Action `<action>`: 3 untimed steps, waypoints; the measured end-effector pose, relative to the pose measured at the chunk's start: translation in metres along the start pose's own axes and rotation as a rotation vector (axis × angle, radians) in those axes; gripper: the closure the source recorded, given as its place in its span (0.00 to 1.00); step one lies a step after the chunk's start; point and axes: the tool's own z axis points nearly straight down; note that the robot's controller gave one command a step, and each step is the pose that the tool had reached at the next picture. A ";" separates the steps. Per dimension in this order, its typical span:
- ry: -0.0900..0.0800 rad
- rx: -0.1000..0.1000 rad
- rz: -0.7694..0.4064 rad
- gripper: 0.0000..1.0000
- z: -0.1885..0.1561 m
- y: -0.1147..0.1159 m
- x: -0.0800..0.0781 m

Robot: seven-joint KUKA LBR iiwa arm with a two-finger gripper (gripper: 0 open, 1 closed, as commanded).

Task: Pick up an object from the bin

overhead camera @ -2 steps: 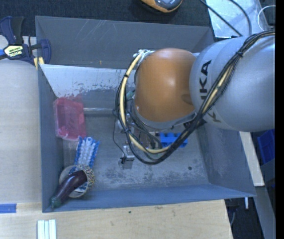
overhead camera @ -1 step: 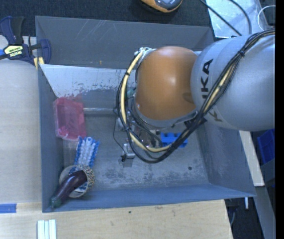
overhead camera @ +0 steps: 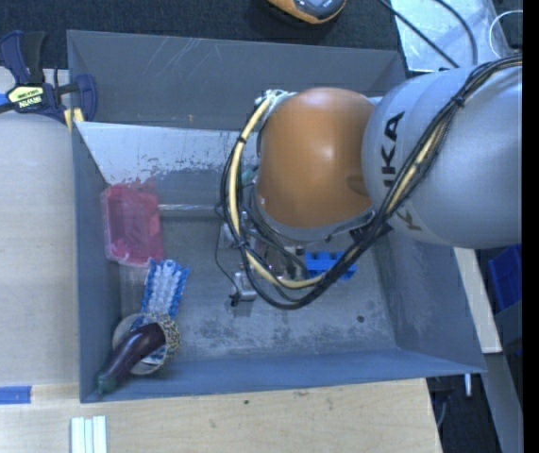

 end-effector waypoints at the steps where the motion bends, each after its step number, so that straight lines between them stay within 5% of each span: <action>1: -0.003 0.000 -0.357 0.00 0.077 0.002 -0.024; 2: -0.004 -0.001 -0.368 0.00 0.090 0.035 -0.026; 3: -0.006 0.003 -0.662 1.00 0.120 0.085 0.015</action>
Offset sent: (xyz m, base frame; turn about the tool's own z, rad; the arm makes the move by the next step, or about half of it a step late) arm 0.0243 0.0474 -0.0857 -0.4425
